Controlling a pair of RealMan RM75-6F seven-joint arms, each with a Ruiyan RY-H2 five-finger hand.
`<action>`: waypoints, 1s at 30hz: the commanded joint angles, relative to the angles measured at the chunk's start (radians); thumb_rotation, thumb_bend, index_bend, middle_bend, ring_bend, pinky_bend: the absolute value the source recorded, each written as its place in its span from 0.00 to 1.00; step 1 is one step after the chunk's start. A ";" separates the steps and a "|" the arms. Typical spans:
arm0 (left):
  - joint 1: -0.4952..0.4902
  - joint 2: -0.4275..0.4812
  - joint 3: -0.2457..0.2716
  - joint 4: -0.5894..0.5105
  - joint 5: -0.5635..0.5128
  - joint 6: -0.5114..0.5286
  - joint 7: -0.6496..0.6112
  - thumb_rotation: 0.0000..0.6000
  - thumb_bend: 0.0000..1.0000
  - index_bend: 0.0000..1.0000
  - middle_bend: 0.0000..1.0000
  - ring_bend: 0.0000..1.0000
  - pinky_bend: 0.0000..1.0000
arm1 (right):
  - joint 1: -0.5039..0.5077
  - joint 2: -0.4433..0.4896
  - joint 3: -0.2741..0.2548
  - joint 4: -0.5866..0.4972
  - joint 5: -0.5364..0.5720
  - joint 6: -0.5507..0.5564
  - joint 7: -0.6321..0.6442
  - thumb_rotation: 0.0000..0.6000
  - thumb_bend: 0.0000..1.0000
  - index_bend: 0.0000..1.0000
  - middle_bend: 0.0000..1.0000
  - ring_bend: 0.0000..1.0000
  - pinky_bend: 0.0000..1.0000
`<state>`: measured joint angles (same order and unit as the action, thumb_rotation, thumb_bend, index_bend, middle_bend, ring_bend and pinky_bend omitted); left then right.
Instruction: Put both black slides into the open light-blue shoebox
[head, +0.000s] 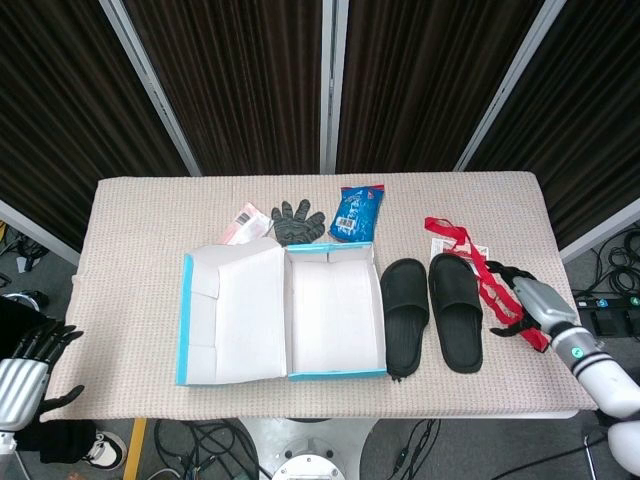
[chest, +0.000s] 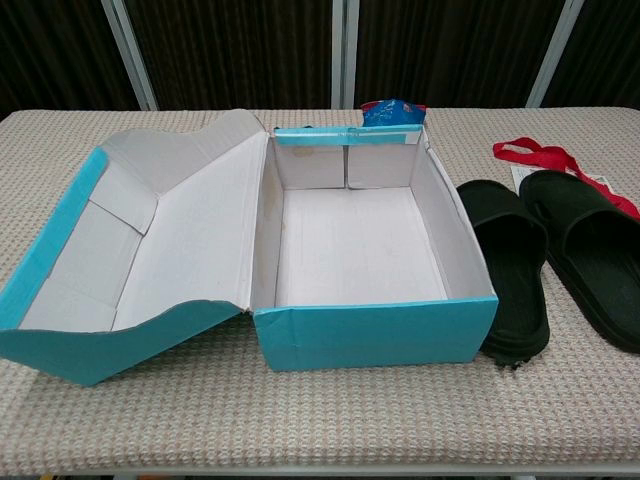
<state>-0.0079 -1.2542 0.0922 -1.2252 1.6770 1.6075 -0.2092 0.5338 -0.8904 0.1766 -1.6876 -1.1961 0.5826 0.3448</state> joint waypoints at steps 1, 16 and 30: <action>0.003 0.004 0.009 -0.004 0.012 0.006 0.000 1.00 0.14 0.21 0.17 0.09 0.14 | 0.154 -0.054 0.028 0.051 0.129 -0.154 -0.054 1.00 0.02 0.00 0.10 0.00 0.00; 0.014 0.001 0.015 0.013 0.038 0.043 -0.012 1.00 0.14 0.22 0.17 0.09 0.15 | 0.484 -0.285 -0.153 0.268 0.463 -0.294 -0.180 1.00 0.01 0.00 0.09 0.00 0.00; 0.014 0.001 0.014 0.013 0.039 0.042 -0.012 1.00 0.14 0.22 0.17 0.09 0.15 | 0.661 -0.374 -0.324 0.290 0.710 -0.225 -0.254 1.00 0.02 0.01 0.12 0.00 0.00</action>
<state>0.0064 -1.2531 0.1062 -1.2120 1.7157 1.6496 -0.2211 1.1785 -1.2539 -0.1299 -1.4008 -0.5044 0.3508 0.1045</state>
